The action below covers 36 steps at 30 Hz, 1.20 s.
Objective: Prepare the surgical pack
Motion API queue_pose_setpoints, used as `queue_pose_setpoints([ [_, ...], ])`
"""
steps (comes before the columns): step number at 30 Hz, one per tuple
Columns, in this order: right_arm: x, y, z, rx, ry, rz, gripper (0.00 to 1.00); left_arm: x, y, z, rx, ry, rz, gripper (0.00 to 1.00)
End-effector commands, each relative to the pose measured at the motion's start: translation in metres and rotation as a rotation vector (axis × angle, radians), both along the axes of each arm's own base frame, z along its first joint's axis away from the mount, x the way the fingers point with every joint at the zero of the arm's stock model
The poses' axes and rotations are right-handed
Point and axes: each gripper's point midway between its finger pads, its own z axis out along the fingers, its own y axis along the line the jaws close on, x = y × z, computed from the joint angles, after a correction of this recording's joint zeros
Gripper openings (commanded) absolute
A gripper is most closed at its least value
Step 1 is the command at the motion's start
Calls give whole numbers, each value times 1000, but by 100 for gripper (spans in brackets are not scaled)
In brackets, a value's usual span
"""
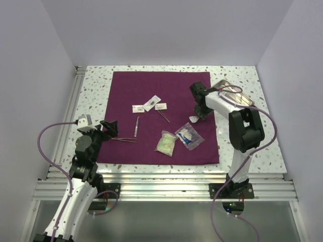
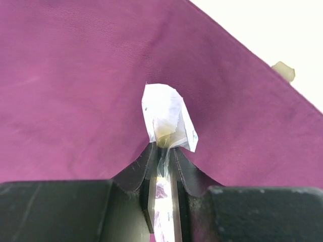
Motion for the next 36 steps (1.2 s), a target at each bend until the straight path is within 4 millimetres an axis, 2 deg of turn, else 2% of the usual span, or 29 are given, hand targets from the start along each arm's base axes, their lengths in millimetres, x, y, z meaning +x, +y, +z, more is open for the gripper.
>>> queue_pose_setpoints([
  [1,27,-17,54,-59,-176,70,14,1,-2,13,16,-40,-14,100],
  [2,35,-17,62,-54,-217,113,14,1,-2,13,15,-41,-16,100],
  [4,40,-27,73,-30,-266,139,14,1,-2,13,16,-40,-16,100],
  [5,53,-21,83,6,-336,209,14,0,-2,13,15,-41,-16,100],
  [6,54,-22,88,28,-365,238,16,1,-2,12,16,-40,-14,100],
  [7,61,-36,92,35,-396,243,16,1,-2,13,16,-41,-14,100],
  [9,73,-38,103,69,-457,336,18,1,-2,11,17,-38,-16,100],
  [10,80,-54,108,63,-478,336,20,1,-2,11,18,-37,-16,100],
  [11,84,-60,110,50,-483,369,20,1,-2,11,18,-38,-16,100],
  [12,93,-68,120,61,-505,379,20,1,-3,11,17,-38,-19,100],
  [14,102,-76,113,64,-478,418,20,1,-3,12,17,-40,-17,100],
  [15,112,-83,125,76,-503,425,20,2,-3,11,17,-38,-17,100],
  [16,116,-83,121,82,-494,435,20,1,-3,11,19,-40,-19,100],
  [17,121,-97,109,78,-469,418,21,1,-3,11,19,-40,-19,100],
  [18,129,-104,113,90,-485,418,21,1,-3,11,19,-40,-17,100],
  [19,135,-105,103,111,-480,430,21,1,-2,11,21,-39,-16,100],
  [23,159,-119,98,117,-492,421,23,1,-3,11,20,-40,-18,100],
  [25,163,-128,91,99,-465,399,23,1,-2,12,20,-42,-16,100],
  [29,178,-135,84,90,-455,389,25,2,-2,11,21,-39,-16,100],
  [31,181,-134,74,99,-440,390,27,2,-2,10,22,-37,-16,100],
  [32,181,-134,72,101,-432,388,30,2,-2,11,22,-39,-13,100],
  [35,178,-136,65,98,-413,372,47,2,-1,10,23,-36,-12,100],
  [36,177,-141,63,75,-401,350,56,2,-1,10,23,-36,-10,100],
])
